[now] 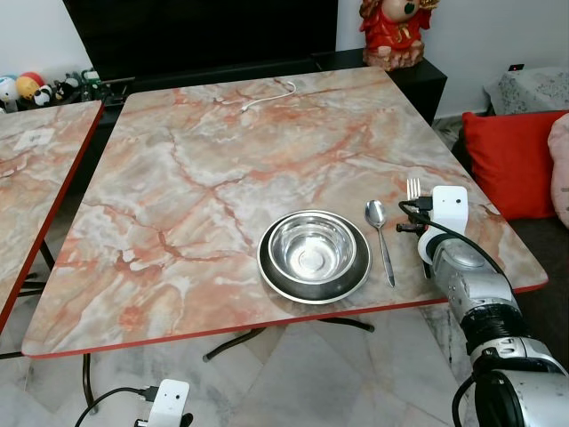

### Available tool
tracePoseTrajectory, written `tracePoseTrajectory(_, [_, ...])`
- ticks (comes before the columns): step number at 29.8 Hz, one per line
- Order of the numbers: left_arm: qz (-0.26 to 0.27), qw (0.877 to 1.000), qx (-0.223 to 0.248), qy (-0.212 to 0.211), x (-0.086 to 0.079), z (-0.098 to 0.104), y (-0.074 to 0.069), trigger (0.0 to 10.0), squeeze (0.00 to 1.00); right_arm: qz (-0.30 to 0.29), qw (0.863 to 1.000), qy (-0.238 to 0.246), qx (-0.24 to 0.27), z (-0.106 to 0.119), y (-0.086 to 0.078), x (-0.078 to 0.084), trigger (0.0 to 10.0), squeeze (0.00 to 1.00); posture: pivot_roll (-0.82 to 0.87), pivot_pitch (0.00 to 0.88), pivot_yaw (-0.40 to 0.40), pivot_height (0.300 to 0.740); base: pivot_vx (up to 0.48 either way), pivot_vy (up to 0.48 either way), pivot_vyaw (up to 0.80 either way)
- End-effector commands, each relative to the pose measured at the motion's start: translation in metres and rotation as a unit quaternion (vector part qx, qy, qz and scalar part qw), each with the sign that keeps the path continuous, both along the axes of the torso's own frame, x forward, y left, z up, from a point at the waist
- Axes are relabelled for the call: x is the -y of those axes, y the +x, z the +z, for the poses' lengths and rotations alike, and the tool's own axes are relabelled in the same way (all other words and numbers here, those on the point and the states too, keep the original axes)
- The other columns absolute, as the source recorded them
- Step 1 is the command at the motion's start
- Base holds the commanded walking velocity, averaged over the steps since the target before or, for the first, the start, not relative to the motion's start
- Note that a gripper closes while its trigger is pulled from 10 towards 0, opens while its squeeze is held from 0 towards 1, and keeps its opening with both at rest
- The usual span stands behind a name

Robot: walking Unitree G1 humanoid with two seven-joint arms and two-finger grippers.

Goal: Setting the table

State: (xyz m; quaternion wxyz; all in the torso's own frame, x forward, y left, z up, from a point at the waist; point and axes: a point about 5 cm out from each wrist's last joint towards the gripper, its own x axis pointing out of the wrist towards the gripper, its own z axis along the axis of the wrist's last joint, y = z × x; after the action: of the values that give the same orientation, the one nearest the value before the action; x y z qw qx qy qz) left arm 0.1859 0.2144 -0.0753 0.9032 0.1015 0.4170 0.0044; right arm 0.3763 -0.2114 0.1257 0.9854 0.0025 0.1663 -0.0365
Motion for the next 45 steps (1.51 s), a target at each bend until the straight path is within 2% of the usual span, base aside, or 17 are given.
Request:
tracePoseTrajectory(1, [0.002,1.0,-0.014,0.001,-0.003,-0.003,-0.005,10.0,0.0,0.004,1.0,0.014,0.009,0.002,0.003,-0.003,10.0,0.0,-0.14,0.093,0.077,0.74,0.0,0.0,0.0])
tracePoseTrajectory(17, [0.0,1.0,-0.016,0.003,-0.004,-0.004,-0.008,10.0,0.0,0.018,1.0,0.011,-0.001,-0.005,0.006,-0.015,10.0,0.0,-0.12,0.072,0.082,0.74,0.0,0.0,0.0])
tracePoseTrajectory(33, [0.002,1.0,-0.016,0.004,-0.004,-0.003,-0.008,10.0,0.0,0.012,1.0,0.018,-0.011,-0.009,0.007,-0.017,10.0,0.0,-0.11,0.083,0.083,0.74,0.0,0.0,0.0])
tracePoseTrajectory(34, [0.002,1.0,-0.016,0.004,-0.004,-0.003,-0.008,10.0,0.0,0.01,1.0,0.019,-0.013,-0.009,0.007,-0.017,10.0,0.05,-0.11,0.084,0.083,0.74,0.0,0.0,0.0])
tracePoseTrajectory(45, [0.004,1.0,-0.016,0.003,-0.004,-0.003,-0.007,10.0,0.0,0.002,1.0,0.01,-0.024,-0.01,0.007,-0.014,10.0,0.03,-0.11,0.094,0.081,0.74,0.0,0.0,0.0])
